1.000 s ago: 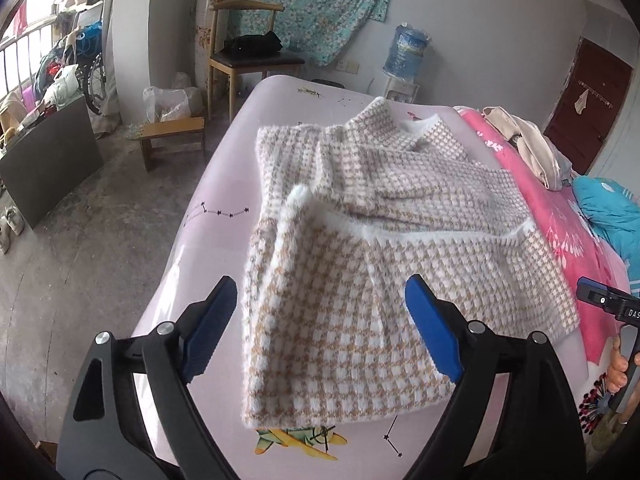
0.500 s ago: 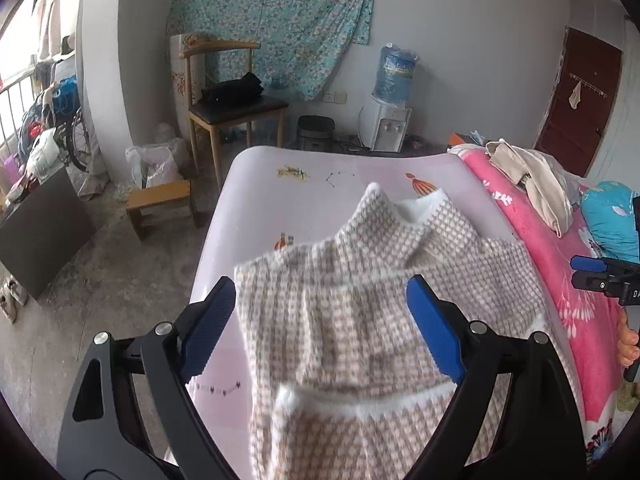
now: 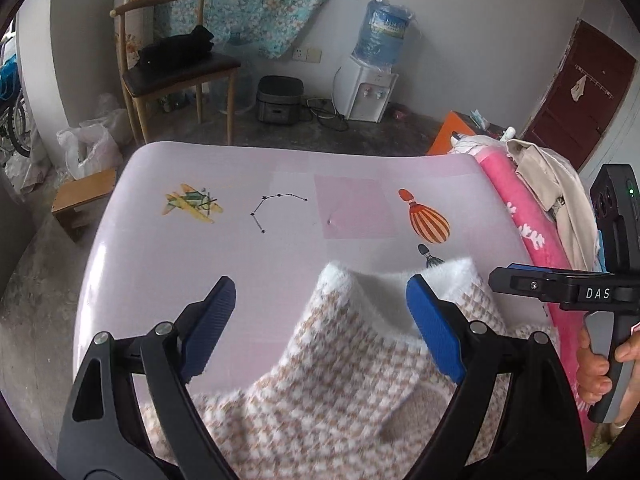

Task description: Fold large clothes

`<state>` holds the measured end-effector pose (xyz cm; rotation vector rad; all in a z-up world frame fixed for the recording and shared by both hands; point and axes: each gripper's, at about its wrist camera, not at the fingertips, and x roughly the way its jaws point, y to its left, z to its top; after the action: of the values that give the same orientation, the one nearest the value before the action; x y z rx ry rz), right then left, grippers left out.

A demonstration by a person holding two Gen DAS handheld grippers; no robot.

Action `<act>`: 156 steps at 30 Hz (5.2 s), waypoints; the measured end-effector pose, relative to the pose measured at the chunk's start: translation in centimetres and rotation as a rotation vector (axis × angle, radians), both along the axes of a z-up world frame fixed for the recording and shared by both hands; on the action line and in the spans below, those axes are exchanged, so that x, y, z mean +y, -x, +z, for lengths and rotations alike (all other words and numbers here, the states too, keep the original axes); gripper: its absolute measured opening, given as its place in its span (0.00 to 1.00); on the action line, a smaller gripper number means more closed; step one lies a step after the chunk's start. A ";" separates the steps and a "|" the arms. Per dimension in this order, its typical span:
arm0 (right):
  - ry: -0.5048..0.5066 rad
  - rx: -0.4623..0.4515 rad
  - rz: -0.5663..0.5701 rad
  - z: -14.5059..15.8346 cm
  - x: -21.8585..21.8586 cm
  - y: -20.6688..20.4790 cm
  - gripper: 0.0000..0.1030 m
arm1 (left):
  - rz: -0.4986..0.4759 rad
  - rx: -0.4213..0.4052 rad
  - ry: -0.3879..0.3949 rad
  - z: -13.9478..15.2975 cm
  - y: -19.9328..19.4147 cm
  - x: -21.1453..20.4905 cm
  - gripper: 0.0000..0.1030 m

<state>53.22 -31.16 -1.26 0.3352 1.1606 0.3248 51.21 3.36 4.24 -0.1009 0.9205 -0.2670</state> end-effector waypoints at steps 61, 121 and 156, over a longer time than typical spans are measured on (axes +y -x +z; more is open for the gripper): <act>-0.077 -0.125 0.380 0.7 4.9 14.3 0.31 | -0.336 -0.086 0.042 2.0 17.5 4.0 0.34; 0.279 -0.194 0.463 -1.5 4.3 18.0 0.26 | -0.418 0.082 -0.228 -4.9 16.3 -1.7 0.37; 0.266 -0.250 0.465 -0.4 4.3 18.8 0.46 | -0.329 0.043 -0.123 -3.3 14.7 0.5 0.37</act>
<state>34.39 -26.87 -1.69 -0.2109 1.0100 0.5929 36.55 3.82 0.99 0.1610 0.9925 -0.5133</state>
